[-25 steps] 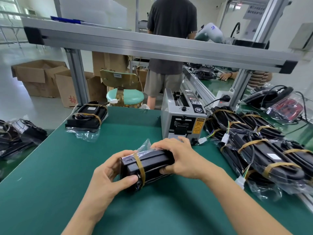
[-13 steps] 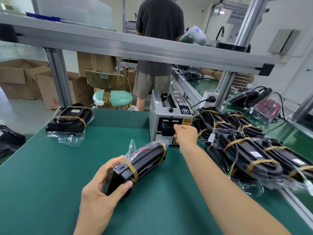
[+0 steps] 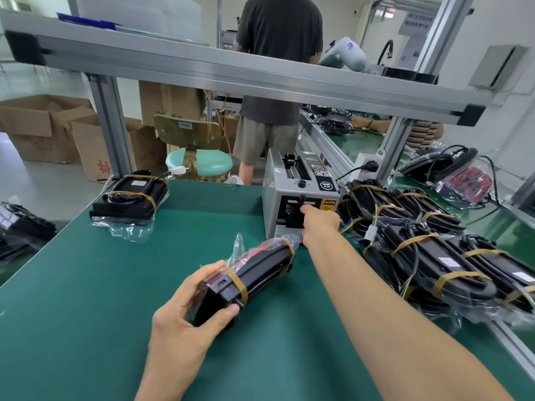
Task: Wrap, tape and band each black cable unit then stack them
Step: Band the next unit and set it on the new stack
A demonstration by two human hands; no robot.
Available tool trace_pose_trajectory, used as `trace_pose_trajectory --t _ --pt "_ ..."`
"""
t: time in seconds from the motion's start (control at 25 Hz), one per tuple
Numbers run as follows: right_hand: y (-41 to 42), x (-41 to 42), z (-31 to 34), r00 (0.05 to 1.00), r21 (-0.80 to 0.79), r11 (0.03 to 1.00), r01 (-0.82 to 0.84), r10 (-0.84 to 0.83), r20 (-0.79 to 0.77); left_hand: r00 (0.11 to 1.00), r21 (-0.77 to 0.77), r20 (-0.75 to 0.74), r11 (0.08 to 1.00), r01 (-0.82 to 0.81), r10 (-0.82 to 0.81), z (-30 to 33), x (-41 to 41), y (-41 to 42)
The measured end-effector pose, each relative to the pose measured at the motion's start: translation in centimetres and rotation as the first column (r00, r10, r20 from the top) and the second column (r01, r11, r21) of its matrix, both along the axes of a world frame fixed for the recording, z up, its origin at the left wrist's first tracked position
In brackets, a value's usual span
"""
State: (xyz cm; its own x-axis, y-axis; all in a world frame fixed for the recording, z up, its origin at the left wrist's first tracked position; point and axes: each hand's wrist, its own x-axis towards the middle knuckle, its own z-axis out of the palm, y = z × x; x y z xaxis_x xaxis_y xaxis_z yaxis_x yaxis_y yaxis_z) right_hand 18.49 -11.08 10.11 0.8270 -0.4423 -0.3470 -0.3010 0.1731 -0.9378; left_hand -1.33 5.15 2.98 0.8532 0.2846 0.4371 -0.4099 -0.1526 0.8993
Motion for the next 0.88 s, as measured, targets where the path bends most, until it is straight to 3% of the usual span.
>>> trace_pose_trajectory --t 0.04,0.12,0.24,0.32,0.48,0.88 --pt "0.1 -1.3 0.8 0.999 0.034 0.999 -0.039 0.038 0.012 1.000 -0.008 -0.006 1.000 0.005 -0.005 0.1 0.0 -0.1" --pt "0.2 -5.1 2.2 0.950 0.026 0.958 -0.287 0.281 0.136 1.000 -0.018 -0.016 1.000 0.001 -0.001 0.1 -0.1 -0.1" --pt "0.5 -13.2 2.8 0.662 -0.151 0.736 -0.660 0.665 0.346 1.000 -0.015 -0.018 1.000 -0.003 0.003 0.1 0.0 -0.4" --pt "1.0 -16.5 2.1 0.555 -0.260 0.649 -0.715 0.754 0.351 1.000 -0.025 -0.021 1.000 -0.002 0.002 0.1 -0.2 -0.8" --pt "1.3 -17.8 0.3 0.629 -0.344 0.678 -0.650 0.734 0.257 1.000 -0.042 -0.026 0.999 -0.003 0.002 0.2 -0.6 -1.5" --pt "2.7 -18.0 -0.4 0.691 -0.359 0.723 -0.590 0.682 0.239 0.999 -0.061 -0.037 0.998 -0.019 0.017 0.2 -0.7 -1.7"
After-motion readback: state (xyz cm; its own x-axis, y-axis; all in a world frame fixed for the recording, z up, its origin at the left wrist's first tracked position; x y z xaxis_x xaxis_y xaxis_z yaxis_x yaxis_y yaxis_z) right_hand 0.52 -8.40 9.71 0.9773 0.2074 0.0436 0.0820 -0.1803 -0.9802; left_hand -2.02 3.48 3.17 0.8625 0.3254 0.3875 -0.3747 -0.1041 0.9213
